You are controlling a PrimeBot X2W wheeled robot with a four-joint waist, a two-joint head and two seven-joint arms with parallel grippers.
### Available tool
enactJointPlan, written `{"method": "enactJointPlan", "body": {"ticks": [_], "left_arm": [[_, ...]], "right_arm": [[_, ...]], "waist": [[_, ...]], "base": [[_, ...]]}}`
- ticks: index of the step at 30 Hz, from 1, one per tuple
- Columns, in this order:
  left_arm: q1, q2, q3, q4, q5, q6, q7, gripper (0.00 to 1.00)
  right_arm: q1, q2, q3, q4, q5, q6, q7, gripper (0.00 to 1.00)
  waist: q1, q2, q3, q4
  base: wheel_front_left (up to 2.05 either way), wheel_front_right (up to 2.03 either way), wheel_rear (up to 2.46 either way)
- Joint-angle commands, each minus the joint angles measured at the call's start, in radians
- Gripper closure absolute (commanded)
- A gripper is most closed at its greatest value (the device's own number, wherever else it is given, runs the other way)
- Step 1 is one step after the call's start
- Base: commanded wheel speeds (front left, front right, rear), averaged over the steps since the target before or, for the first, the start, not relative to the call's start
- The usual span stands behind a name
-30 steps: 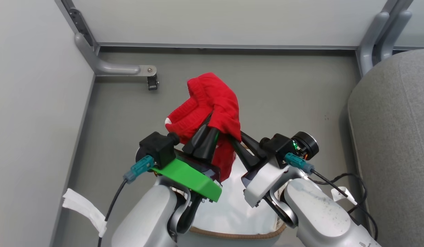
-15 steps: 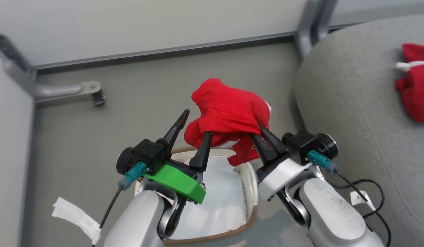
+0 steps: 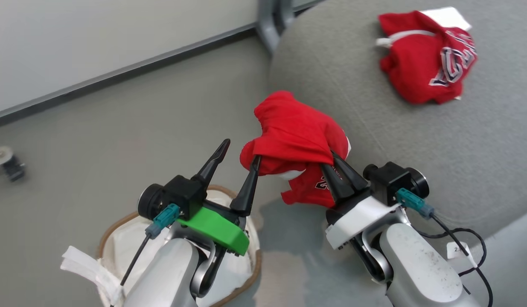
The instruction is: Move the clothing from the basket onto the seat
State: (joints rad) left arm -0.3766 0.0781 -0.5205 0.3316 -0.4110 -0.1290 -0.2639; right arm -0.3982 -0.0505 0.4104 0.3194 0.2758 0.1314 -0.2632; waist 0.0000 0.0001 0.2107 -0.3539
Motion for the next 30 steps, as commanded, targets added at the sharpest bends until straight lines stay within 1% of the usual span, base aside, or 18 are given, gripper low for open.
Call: {"method": "enactJointPlan", "body": {"ticks": [1,3,7,10,14,16,20,25,30], "left_arm": [[-0.005,0.014,-0.003,0.002,0.018,-0.002,-0.001,0.0],[-0.007,0.017,-0.016,0.007,0.018,-0.002,-0.001,0.0],[-0.035,0.022,-0.042,0.022,0.009,-0.002,-0.001,0.0],[-0.039,0.029,-0.046,0.036,0.003,-0.002,-0.001,0.0],[-0.043,0.046,-0.03,0.047,0.019,-0.002,-0.001,0.0],[-0.043,0.057,-0.02,0.048,0.024,-0.002,-0.001,0.0],[-0.061,0.07,-0.02,0.046,0.031,-0.002,-0.001,0.0],[-0.087,0.085,-0.026,0.042,0.041,-0.002,-0.001,0.0],[-0.119,0.093,-0.038,0.038,0.043,-0.002,-0.001,0.0]], "right_arm": [[0.014,-0.002,-0.002,-0.007,0.008,-0.001,-0.002,1.0],[0.023,-0.002,-0.017,-0.009,0.009,-0.001,-0.002,1.0],[0.012,-0.001,-0.075,-0.01,-0.011,-0.001,-0.002,1.0],[-0.031,-0.001,-0.136,-0.014,-0.038,-0.001,-0.002,1.0],[-0.126,-0.009,-0.206,-0.012,-0.104,-0.001,-0.002,1.0],[-0.197,-0.039,-0.24,-0.014,-0.129,-0.001,-0.002,1.0],[-0.321,-0.114,-0.306,0.0,-0.164,-0.001,-0.002,1.0],[-0.461,-0.219,-0.378,0.054,-0.215,-0.001,-0.002,1.0],[-0.567,-0.287,-0.45,0.135,-0.281,-0.001,-0.002,1.0]], "waist": [[0.0,-0.0001,0.041,-0.138],[0.0,-0.0001,0.048,-0.158],[0.0,-0.0001,0.068,-0.167],[0.0,-0.0001,0.083,-0.168],[0.0,-0.0001,0.117,-0.168],[0.0,-0.0001,0.141,-0.162],[0.0,-0.0001,0.193,-0.124],[0.0,-0.0001,0.259,-0.066],[0.0,-0.0001,0.321,-0.014]], "base": [[0.0,0.0,0.0],[0.0,0.0,0.0],[0.0,0.0,0.0],[0.0,0.0,0.0],[0.0,0.0,0.0],[0.0,0.0,0.0],[0.0,0.0,0.0],[0.0,0.0,0.0],[0.0,0.0,0.0]]}}
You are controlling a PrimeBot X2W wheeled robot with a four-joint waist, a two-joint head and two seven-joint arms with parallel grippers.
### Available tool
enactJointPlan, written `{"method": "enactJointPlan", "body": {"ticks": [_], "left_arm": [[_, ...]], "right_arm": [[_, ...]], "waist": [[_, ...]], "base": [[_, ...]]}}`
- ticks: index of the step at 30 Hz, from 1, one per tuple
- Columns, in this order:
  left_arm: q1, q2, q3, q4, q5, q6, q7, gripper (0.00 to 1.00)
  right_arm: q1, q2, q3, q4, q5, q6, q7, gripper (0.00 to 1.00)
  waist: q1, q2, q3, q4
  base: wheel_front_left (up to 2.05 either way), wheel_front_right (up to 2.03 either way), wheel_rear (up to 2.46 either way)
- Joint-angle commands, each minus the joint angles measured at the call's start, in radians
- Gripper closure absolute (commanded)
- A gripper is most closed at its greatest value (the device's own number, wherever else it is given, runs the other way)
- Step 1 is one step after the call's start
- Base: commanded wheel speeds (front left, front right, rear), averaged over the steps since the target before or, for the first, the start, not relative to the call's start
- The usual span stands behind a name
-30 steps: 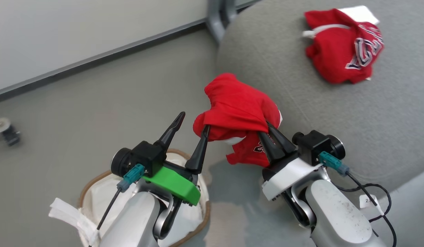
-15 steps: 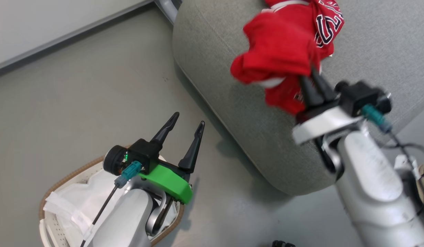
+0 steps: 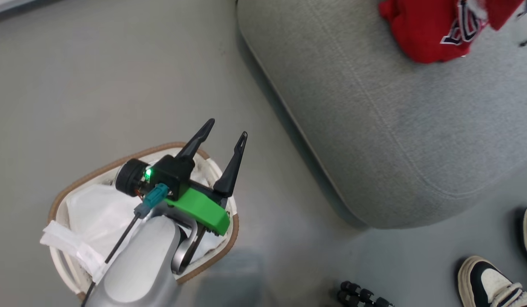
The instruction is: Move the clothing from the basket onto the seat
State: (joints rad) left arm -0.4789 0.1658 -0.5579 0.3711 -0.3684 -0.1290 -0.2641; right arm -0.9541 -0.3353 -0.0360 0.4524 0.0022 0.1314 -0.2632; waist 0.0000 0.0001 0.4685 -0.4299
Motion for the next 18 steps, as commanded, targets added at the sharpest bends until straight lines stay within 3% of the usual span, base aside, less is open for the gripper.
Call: {"method": "enactJointPlan", "body": {"ticks": [1,9,16,17,18], "left_arm": [[-0.022,0.009,0.0,-0.002,0.0,-0.002,0.0,0.0],[-0.077,0.012,-0.011,-0.011,0.0,-0.002,-0.001,0.0],[-0.103,0.013,-0.002,-0.007,-0.005,-0.002,0.0,0.0],[-0.103,0.011,0.002,-0.004,-0.009,-0.002,0.0,0.0],[-0.103,0.012,0.005,-0.002,-0.009,-0.002,0.0,0.0]], "right_arm": [[-0.029,-0.012,-0.017,0.019,-0.022,-0.001,-0.002,1.0],[-0.098,-0.071,-0.2,0.208,-0.156,-0.001,-0.002,1.0],[-0.012,-0.036,-0.392,0.317,-0.218,-0.001,-0.002,1.0],[0.002,-0.026,-0.415,0.315,-0.226,-0.001,-0.002,0.62],[0.012,-0.014,-0.429,0.31,-0.229,-0.001,-0.002,0.4]], "waist": [[0.0,-0.0001,0.074,0.07],[0.0,-0.0001,0.157,0.144],[0.0,-0.0001,0.187,0.179],[0.0,-0.0001,0.189,0.181],[0.0,-0.0001,0.189,0.182]], "base": [[0.0,0.0,0.0],[0.0,0.0,0.0],[0.0,0.0,0.0],[0.0,0.0,0.0],[0.0,0.0,0.0]]}}
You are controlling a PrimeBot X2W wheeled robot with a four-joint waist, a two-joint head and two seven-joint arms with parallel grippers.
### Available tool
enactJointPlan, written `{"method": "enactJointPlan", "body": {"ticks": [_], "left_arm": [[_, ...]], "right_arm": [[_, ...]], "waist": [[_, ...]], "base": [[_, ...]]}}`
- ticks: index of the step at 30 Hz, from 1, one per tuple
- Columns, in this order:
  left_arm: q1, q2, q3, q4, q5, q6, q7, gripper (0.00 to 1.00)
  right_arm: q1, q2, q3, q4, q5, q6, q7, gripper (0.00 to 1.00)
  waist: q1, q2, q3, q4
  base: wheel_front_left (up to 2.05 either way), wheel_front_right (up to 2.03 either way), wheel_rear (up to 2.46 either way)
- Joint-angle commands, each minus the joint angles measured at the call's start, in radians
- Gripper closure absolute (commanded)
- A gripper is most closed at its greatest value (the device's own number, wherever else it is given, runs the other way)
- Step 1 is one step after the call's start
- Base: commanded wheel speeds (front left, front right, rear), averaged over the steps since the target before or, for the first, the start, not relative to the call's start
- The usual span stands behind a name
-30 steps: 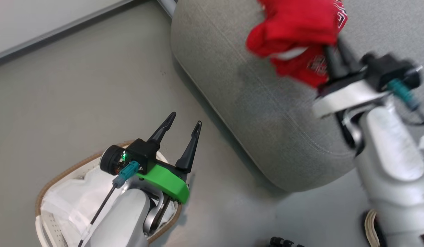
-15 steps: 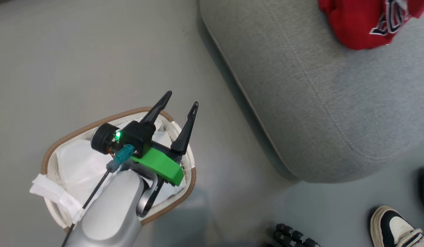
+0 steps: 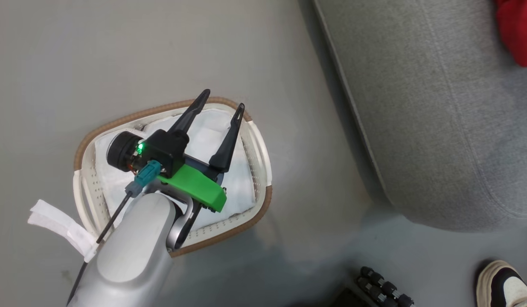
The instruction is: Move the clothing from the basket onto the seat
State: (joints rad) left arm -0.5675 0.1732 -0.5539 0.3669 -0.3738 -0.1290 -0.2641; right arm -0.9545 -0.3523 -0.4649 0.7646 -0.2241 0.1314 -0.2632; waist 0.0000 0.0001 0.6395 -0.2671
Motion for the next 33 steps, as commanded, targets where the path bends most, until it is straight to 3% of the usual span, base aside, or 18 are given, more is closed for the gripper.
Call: {"method": "enactJointPlan", "body": {"ticks": [1,9,16,24,33], "left_arm": [[-0.013,0.006,0.005,0.006,-0.005,-0.003,0.0,0.0],[0.024,-0.001,0.067,0.02,0.004,-0.003,-0.001,0.0],[0.074,-0.007,0.166,0.008,0.014,-0.003,-0.001,0.0],[0.153,-0.043,0.315,-0.009,0.052,-0.003,0.0,0.0],[0.243,-0.096,0.459,-0.057,0.132,-0.002,-0.001,0.0]], "right_arm": [[0.025,0.017,-0.014,-0.01,-0.006,-0.001,-0.002,0.0],[0.119,0.098,0.019,-0.126,0.028,-0.001,-0.002,0.0],[0.206,0.116,0.191,-0.262,0.102,-0.001,-0.002,0.0],[0.29,0.148,0.363,-0.348,0.184,-0.001,-0.002,0.0],[0.382,0.204,0.44,-0.385,0.228,-0.001,-0.002,0.0]], "waist": [[0.0,-0.0001,0.018,0.019],[0.0,-0.0001,-0.027,0.022],[0.0,-0.0001,-0.093,0.049],[0.0,-0.0001,-0.185,0.114],[0.0,-0.0001,-0.266,0.199]], "base": [[0.0,0.0,0.0],[0.0,0.0,0.0],[0.0,0.0,0.0],[0.0,0.0,0.0],[0.0,0.0,0.0]]}}
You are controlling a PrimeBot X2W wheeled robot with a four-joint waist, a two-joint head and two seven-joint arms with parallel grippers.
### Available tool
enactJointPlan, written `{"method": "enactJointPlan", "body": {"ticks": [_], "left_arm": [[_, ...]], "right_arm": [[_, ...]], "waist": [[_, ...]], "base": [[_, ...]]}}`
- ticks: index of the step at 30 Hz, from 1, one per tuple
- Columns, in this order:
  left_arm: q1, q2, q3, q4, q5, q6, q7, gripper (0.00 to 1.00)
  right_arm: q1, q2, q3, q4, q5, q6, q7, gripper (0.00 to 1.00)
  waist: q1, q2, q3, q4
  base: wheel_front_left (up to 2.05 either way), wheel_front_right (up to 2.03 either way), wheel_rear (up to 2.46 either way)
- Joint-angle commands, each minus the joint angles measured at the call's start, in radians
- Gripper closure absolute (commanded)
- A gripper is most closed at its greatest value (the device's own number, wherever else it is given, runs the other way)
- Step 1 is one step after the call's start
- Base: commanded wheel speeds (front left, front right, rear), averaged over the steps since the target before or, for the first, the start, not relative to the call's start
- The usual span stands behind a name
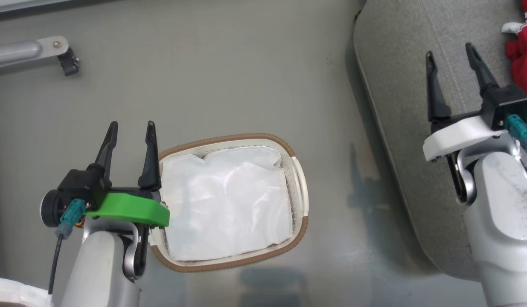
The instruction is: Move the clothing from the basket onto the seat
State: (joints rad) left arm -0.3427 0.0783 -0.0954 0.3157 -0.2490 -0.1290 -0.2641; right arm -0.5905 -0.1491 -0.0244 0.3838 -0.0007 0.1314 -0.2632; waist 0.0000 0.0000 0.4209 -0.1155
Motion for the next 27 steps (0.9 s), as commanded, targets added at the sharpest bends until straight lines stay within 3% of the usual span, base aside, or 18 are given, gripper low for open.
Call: {"method": "enactJointPlan", "body": {"ticks": [1,14,27], "left_arm": [[0.027,-0.007,0.017,-0.013,0.017,-0.002,-0.001,0.0],[0.148,-0.026,0.082,0.026,0.032,-0.002,-0.001,0.0],[0.275,-0.026,0.086,-0.013,0.001,-0.003,0.0,0.0]], "right_arm": [[0.032,0.008,0.004,-0.007,0.009,-0.001,-0.002,0.0],[0.197,0.084,0.053,-0.013,0.046,-0.001,-0.002,0.0],[0.355,0.095,0.085,-0.007,0.062,-0.001,-0.002,0.0]], "waist": [[0.0,0.0,-0.057,0.057],[0.0,0.0,-0.166,0.122],[0.0,0.0,-0.288,0.13]], "base": [[0.0,0.0,0.0],[0.0,0.0,0.0],[0.0,0.0,0.0]]}}
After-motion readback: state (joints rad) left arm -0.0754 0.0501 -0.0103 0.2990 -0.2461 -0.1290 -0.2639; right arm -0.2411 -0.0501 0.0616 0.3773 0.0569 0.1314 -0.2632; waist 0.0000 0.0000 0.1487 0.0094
